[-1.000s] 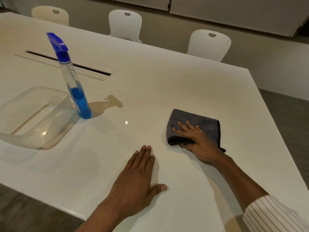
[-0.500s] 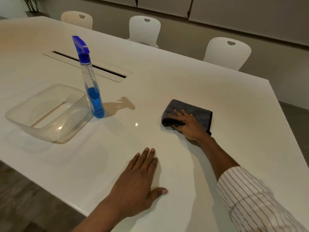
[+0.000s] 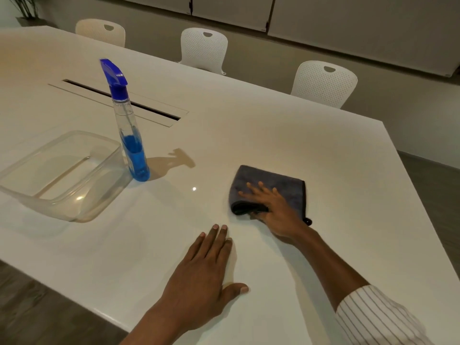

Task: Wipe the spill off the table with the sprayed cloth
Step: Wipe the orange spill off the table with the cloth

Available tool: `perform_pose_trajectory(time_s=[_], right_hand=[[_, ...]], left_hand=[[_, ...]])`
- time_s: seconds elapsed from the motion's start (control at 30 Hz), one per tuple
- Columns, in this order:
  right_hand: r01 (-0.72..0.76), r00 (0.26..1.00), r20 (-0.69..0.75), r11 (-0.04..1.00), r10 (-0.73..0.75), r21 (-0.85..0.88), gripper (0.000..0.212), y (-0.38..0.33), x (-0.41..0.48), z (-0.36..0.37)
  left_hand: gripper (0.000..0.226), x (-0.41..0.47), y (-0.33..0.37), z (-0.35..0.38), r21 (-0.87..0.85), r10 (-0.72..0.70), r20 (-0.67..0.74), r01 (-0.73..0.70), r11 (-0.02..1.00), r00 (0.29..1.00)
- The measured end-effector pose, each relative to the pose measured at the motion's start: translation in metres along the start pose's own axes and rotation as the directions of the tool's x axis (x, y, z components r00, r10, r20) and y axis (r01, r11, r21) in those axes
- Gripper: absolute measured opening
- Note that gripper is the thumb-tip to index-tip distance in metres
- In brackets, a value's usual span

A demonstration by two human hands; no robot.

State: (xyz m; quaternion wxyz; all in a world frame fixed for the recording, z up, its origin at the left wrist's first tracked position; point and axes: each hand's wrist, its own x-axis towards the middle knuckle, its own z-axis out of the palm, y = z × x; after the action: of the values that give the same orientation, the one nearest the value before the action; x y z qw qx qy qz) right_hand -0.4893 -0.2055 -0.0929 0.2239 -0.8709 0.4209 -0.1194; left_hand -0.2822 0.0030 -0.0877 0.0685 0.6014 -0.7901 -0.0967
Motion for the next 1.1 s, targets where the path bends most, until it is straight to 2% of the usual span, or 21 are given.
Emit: perform_pose_trajectory(time_s=[0.17,0.3,0.37,0.47,0.53,0.63,0.7,0.87,1.0,1.1], right_hand=[[-0.153,0.988,-0.022,0.981,0.152,-0.122,0.054,0.022,0.067,-0.023],[-0.164,0.986,0.005,0.972,0.167,-0.171,0.055,0.009,0.126,-0.016],[-0.128,0.99,0.032,0.976,0.136,-0.177,0.056,-0.004,0.147,-0.007],[-0.046,0.994,0.085,0.985,0.061,-0.164,0.057,-0.031,0.161,0.004],[0.036,0.993,0.116,0.992,-0.022,-0.121,0.057,-0.054,0.16,0.014],[0.189,0.974,0.145,0.978,-0.175,-0.087,0.057,-0.078,0.153,0.035],[0.231,0.961,0.179,0.968,-0.211,-0.099,0.059,-0.081,0.155,0.042],[0.138,0.979,0.164,0.983,-0.118,-0.118,0.055,-0.066,0.163,0.024],[-0.055,0.996,0.062,0.983,0.067,-0.178,0.057,-0.028,0.15,-0.001],[-0.205,0.978,0.003,0.963,0.209,-0.174,0.055,0.014,0.122,-0.024]], left_hand=[[0.104,0.002,0.003,0.0,0.014,-0.001,0.054,0.0,1.0,0.999],[0.102,0.003,-0.003,0.01,0.083,-0.004,0.024,0.002,0.997,1.0],[0.102,0.004,-0.006,0.014,0.079,0.011,-0.023,-0.009,0.997,1.0],[0.103,0.003,-0.004,0.007,0.093,-0.002,-0.021,0.004,0.996,1.0],[0.106,0.004,-0.005,0.005,0.066,0.006,0.033,-0.008,0.998,0.999],[0.104,0.005,-0.007,0.01,0.112,0.005,-0.002,-0.005,0.994,1.0],[0.104,0.006,-0.007,0.015,0.103,-0.009,0.016,0.007,0.995,1.0],[0.101,0.005,-0.006,0.016,0.151,0.013,-0.025,-0.009,0.988,1.0],[0.101,0.003,-0.006,0.017,0.147,0.025,-0.049,-0.017,0.989,0.998],[0.101,0.001,-0.005,0.017,0.116,0.022,-0.057,-0.015,0.993,0.998]])
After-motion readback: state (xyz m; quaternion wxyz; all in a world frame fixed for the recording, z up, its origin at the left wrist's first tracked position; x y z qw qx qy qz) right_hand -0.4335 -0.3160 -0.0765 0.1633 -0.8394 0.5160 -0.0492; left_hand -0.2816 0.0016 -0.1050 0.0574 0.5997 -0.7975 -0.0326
